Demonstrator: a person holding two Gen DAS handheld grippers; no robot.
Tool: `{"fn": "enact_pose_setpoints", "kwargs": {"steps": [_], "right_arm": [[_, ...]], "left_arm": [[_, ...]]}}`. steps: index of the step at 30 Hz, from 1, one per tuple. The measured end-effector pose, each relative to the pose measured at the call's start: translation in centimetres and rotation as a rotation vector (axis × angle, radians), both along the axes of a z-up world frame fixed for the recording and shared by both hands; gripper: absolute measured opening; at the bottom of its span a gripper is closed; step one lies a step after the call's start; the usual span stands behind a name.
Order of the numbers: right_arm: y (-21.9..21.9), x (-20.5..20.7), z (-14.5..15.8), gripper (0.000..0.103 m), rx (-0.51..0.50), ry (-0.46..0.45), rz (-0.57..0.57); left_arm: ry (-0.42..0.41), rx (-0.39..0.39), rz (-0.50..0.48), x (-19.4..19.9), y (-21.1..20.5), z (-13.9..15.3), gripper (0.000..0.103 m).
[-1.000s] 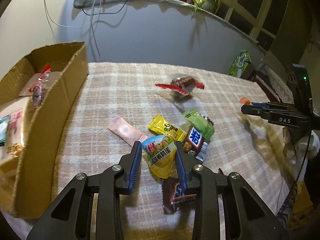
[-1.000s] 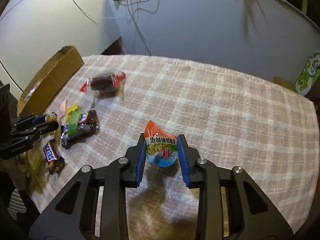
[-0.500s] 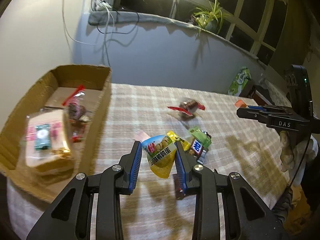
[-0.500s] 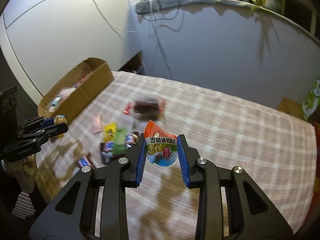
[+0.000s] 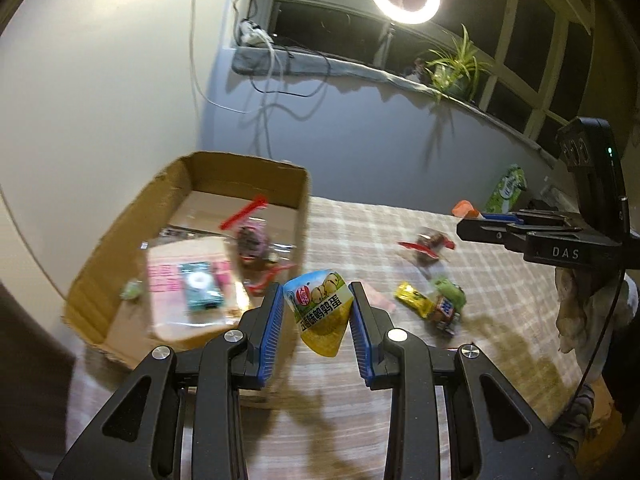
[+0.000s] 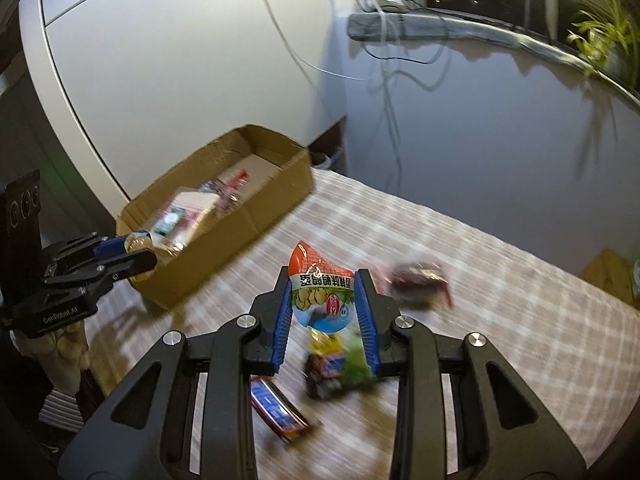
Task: Organize snacks
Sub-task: 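Carry both packets to the cardboard box with both grippers, then open both grippers to release the packets into the box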
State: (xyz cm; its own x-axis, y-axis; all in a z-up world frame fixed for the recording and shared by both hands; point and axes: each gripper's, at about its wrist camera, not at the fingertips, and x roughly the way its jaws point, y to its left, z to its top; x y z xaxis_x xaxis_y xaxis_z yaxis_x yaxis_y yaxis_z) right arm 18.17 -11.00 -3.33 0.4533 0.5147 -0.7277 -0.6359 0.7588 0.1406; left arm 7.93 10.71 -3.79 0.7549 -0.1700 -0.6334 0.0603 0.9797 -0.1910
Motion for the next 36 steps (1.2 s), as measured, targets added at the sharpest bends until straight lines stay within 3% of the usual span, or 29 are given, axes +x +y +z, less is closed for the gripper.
{"fn": "enact_pose_setpoints", "kwargs": {"steps": [16, 28, 32, 34, 35, 36], "right_arm": [[12.2, 1.1, 0.0, 0.032, 0.001, 0.009, 0.143], [16.2, 1.7, -1.2, 0.034, -0.005, 0.046, 0.179], [16.8, 1.6, -1.1, 0.039, -0.006, 0.046, 0.189], [17.0, 1.6, -1.0, 0.043, -0.009, 0.042, 0.186], [17.1, 1.6, -0.9, 0.055, -0.009, 0.038, 0.18], [17.0, 1.6, -0.8, 0.069, -0.007, 0.032, 0.174]], "left_arm": [[0.0, 0.013, 0.085, 0.2, 4.7, -0.9, 0.031], [-0.001, 0.0, 0.113, -0.1, 6.2, -1.2, 0.035], [-0.006, 0.004, 0.12, -0.1, 6.3, -1.1, 0.039], [-0.005, 0.01, 0.122, -0.2, 6.3, -1.1, 0.047], [-0.004, 0.014, 0.121, -0.2, 6.3, -1.1, 0.056], [-0.006, 0.018, 0.123, -0.2, 6.3, -1.1, 0.059]]}}
